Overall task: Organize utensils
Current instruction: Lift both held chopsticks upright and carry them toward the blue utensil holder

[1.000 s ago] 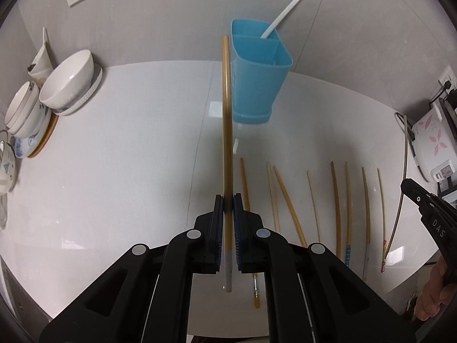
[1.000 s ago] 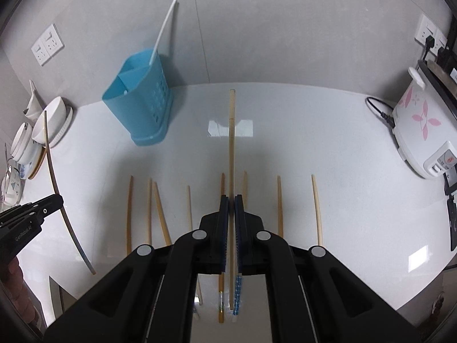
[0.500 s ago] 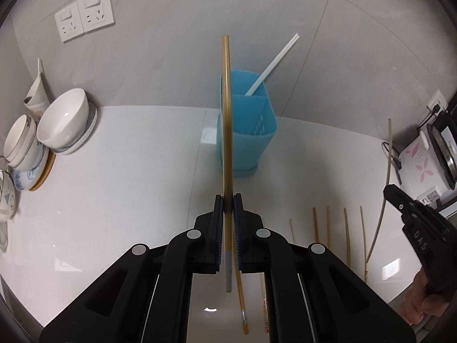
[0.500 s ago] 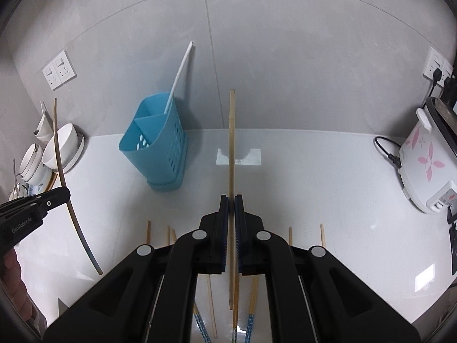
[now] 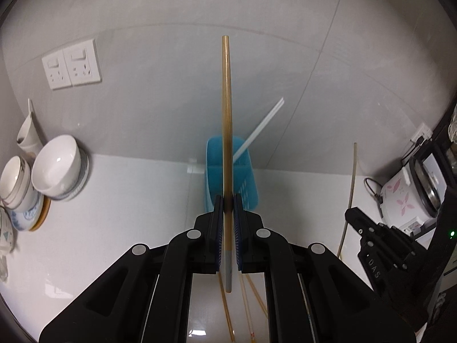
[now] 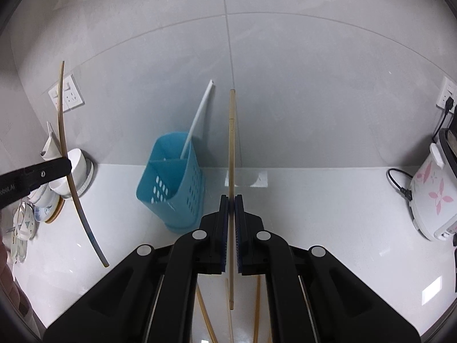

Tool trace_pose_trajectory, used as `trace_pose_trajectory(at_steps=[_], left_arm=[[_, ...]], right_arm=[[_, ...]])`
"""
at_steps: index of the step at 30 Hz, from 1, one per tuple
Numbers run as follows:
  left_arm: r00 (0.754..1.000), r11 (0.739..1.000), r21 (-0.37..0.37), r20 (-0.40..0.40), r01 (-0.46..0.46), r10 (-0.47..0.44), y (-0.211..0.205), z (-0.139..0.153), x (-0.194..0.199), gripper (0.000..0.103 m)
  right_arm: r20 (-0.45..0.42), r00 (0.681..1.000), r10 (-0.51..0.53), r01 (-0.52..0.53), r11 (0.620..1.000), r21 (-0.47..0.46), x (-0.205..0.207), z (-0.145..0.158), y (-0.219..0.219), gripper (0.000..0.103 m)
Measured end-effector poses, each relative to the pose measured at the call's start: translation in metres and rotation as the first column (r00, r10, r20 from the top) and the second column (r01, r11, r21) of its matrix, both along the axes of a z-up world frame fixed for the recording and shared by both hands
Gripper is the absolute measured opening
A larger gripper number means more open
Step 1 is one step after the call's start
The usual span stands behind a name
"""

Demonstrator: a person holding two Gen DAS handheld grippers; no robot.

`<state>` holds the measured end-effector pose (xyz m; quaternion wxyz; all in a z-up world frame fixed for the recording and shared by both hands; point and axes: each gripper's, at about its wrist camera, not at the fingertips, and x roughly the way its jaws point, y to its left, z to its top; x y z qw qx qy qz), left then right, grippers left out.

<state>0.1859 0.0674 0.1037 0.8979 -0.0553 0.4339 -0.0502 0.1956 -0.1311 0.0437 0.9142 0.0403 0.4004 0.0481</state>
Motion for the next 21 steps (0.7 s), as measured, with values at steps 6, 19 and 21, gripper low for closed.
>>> trace_pose_trajectory(at_steps=[6, 19, 21], left_arm=[[0.998, 0.999, -0.034, 0.068, 0.014, -0.011, 0.002, 0.016, 0.026, 0.006], [0.996, 0.999, -0.054, 0.087, 0.005, -0.001, -0.003, -0.021, 0.094, 0.006], [0.996, 0.998, -0.056, 0.091, -0.001, 0.006, -0.002, -0.031, 0.099, 0.006]], right_arm=[[0.026, 1.000, 0.011, -0.011, 1.000, 0.005, 0.022, 0.006, 0.012, 0.004], [0.038, 0.999, 0.022, -0.024, 0.999, 0.041, 0.061, -0.008, 0.028, 0.003], [0.029, 0.999, 0.024, -0.025, 0.999, 0.038, 0.068, -0.012, 0.029, 0.003]])
